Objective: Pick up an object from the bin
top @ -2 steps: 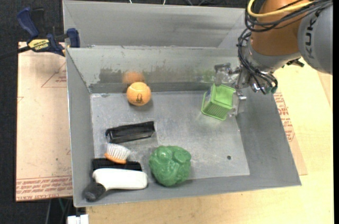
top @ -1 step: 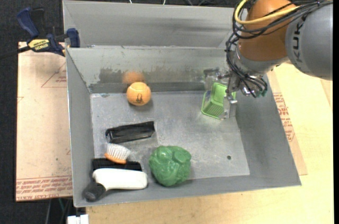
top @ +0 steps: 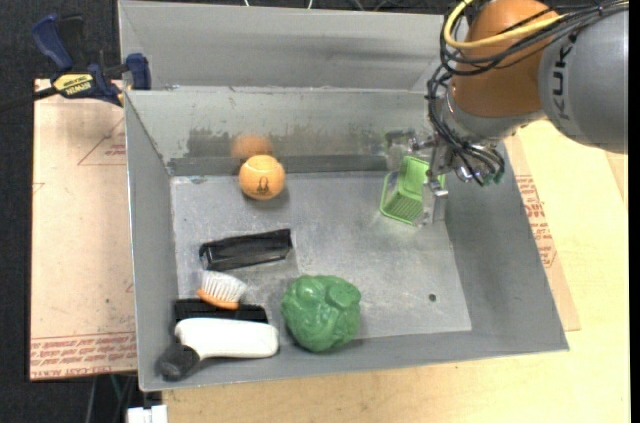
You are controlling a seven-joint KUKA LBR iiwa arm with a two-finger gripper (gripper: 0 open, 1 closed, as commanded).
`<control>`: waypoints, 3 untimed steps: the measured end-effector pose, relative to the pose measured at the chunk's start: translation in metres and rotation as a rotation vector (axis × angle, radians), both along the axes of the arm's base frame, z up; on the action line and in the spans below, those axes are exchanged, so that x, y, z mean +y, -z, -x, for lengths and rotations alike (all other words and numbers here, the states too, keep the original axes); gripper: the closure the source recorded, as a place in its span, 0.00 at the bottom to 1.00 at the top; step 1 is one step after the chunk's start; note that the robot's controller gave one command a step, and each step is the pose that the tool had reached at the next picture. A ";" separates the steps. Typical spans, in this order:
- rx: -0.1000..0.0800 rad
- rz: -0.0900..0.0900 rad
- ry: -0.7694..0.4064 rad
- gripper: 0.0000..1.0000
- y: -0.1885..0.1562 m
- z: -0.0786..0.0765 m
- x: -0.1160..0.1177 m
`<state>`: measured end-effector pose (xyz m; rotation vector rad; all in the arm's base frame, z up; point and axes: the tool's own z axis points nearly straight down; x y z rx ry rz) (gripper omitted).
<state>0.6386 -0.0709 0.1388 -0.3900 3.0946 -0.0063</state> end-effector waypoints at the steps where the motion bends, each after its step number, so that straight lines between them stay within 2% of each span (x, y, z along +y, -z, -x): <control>1: 0.000 -0.002 0.030 0.00 0.022 -0.010 0.006; 2: -0.002 -0.002 0.035 0.00 0.018 -0.007 -0.002; 3: -0.007 -0.004 0.057 0.00 0.054 -0.007 -0.020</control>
Offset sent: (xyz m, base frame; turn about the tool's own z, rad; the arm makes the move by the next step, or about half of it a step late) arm 0.0038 -0.0091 -0.0132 0.0353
